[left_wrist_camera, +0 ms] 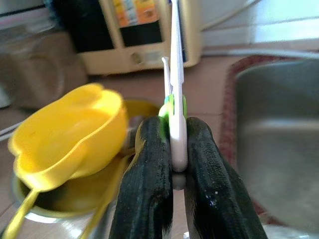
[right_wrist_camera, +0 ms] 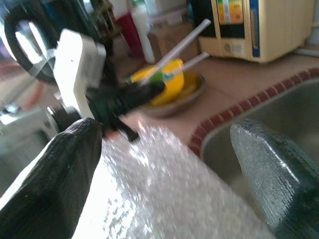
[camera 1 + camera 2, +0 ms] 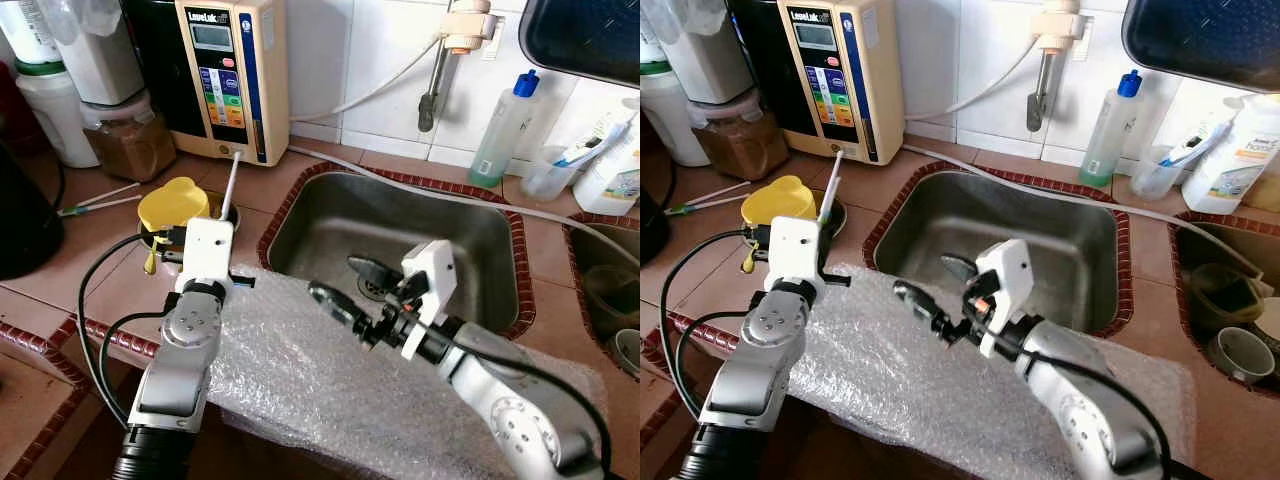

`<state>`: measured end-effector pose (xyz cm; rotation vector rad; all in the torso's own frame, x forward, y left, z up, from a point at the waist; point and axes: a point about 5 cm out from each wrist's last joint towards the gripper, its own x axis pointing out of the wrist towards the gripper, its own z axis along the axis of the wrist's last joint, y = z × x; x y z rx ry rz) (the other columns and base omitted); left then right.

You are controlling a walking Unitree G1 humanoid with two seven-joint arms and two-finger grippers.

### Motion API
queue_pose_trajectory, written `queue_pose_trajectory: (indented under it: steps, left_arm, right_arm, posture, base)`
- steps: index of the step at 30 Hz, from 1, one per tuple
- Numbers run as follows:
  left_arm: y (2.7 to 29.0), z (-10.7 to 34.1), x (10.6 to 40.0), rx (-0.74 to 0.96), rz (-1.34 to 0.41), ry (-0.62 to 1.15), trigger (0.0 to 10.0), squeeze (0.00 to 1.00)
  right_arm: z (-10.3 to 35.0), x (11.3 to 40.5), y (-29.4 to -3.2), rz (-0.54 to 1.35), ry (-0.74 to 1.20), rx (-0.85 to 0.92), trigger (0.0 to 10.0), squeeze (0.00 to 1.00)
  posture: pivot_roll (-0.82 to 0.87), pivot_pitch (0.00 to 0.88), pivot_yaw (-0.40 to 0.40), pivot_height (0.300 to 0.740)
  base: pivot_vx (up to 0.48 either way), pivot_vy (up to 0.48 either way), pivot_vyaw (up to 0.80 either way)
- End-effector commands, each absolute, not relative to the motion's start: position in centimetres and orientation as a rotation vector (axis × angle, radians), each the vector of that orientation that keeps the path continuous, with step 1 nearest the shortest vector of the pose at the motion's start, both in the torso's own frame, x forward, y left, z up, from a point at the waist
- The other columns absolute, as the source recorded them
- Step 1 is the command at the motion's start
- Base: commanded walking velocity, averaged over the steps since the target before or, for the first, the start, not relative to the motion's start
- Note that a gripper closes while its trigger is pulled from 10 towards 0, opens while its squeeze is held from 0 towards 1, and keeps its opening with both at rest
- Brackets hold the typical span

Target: Kitchen organization

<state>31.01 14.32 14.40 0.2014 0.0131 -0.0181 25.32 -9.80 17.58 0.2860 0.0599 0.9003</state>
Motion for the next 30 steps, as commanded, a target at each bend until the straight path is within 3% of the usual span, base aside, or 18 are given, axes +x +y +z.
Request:
queue_pose_trajectory:
  steps: [1, 11, 18, 30]
  left_arm:
    - [14.0, 14.7, 31.3, 0.208, -0.05, -0.015, 0.0, 0.0]
    - [13.4, 16.5, 32.4, 0.257, -0.102, -0.115, 0.0, 0.0]
    - [11.7, 17.0, 32.3, 0.285, -0.205, -0.19, 0.0, 0.0]
    - [10.3, 15.3, 31.5, 0.468, -0.345, -0.31, 0.0, 0.0]
  right_arm:
    - [18.3, 25.3, -9.9, 0.948, 0.047, 0.329, 10.0, 0.0]
    - [18.9, 27.1, -10.5, 0.947, 0.033, 0.302, 10.0, 0.0]
    - [20.1, 30.3, -11.4, 0.756, -0.068, 0.274, 10.0, 0.0]
    - [20.7, 32.3, -11.2, 0.632, -0.1, 0.409, 10.0, 0.0]
  posture:
    - [-0.05, 0.009, 0.011, 0.74]
    - [-0.02, 0.015, 0.006, 0.74]
    - [0.0, 0.004, 0.004, 0.74]
    - [0.01, 0.009, -0.013, 0.74]
  base:
    - [0.0, 0.0, 0.0]
    - [0.0, 0.0, 0.0]
    - [0.0, 0.0, 0.0]
    - [0.0, 0.0, 0.0]
